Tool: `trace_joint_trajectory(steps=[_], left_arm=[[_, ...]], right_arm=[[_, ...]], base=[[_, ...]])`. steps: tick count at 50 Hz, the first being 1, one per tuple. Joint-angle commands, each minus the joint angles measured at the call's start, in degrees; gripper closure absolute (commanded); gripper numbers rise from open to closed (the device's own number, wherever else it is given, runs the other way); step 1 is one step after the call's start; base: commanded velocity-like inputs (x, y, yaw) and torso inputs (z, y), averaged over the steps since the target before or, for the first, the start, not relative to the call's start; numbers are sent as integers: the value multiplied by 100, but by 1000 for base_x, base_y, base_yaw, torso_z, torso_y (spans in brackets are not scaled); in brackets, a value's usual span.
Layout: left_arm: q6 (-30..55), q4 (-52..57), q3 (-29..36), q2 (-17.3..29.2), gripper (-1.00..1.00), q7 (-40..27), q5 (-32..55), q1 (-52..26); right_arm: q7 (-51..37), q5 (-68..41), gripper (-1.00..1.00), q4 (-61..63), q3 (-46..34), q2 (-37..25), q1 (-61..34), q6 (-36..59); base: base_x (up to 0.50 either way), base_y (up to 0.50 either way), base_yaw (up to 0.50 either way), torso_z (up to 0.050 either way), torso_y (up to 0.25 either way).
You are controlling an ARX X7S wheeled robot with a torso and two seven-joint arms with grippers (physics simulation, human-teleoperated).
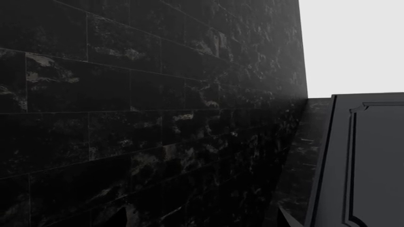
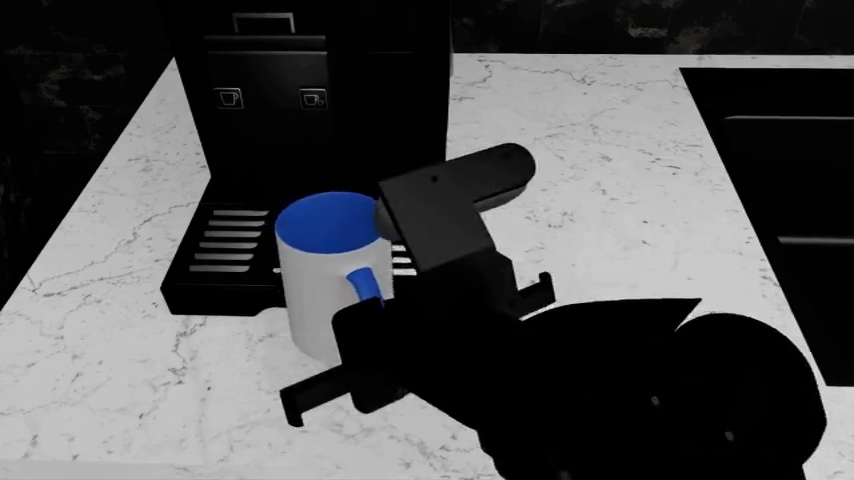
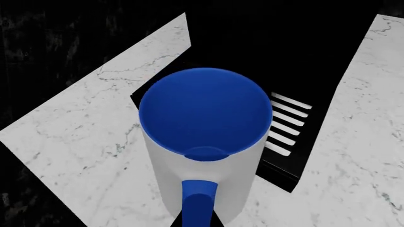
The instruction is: Pick the mug from under the coffee machine dispenser and place it on the counter.
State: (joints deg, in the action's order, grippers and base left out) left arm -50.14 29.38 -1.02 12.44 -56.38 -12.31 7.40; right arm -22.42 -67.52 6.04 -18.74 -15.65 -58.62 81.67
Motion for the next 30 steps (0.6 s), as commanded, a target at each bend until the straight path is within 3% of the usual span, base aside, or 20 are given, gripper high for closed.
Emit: trace_joint_trajectory(steps=[1, 7, 14, 23, 30], left_arm=[[64, 20, 7, 6, -100, -36, -15, -8], [108, 26, 18, -5, -100, -42, -77, -18], [146, 51, 38, 14, -100, -46, -97, -24], [132, 46, 58, 44, -100, -76, -90, -23], [180, 67, 79, 67, -100, -78, -88, -27]], right_arm=[[-3254, -3176, 100, 1893, 1154, -988, 875, 449], [-3488, -3440, 100, 2433, 1707, -1526, 1397, 111], [-3004, -2850, 100, 2456, 2280, -1812, 1757, -65], [-1659, -1291, 100, 2042, 2176, -1896, 2162, -491], [-884, -305, 100, 1474, 1635, -1871, 2225, -953]], base=[[0, 0, 0, 0, 0], [0, 0, 0, 0, 0], [0, 0, 0, 0, 0], [0, 0, 0, 0, 1], [0, 0, 0, 0, 0]])
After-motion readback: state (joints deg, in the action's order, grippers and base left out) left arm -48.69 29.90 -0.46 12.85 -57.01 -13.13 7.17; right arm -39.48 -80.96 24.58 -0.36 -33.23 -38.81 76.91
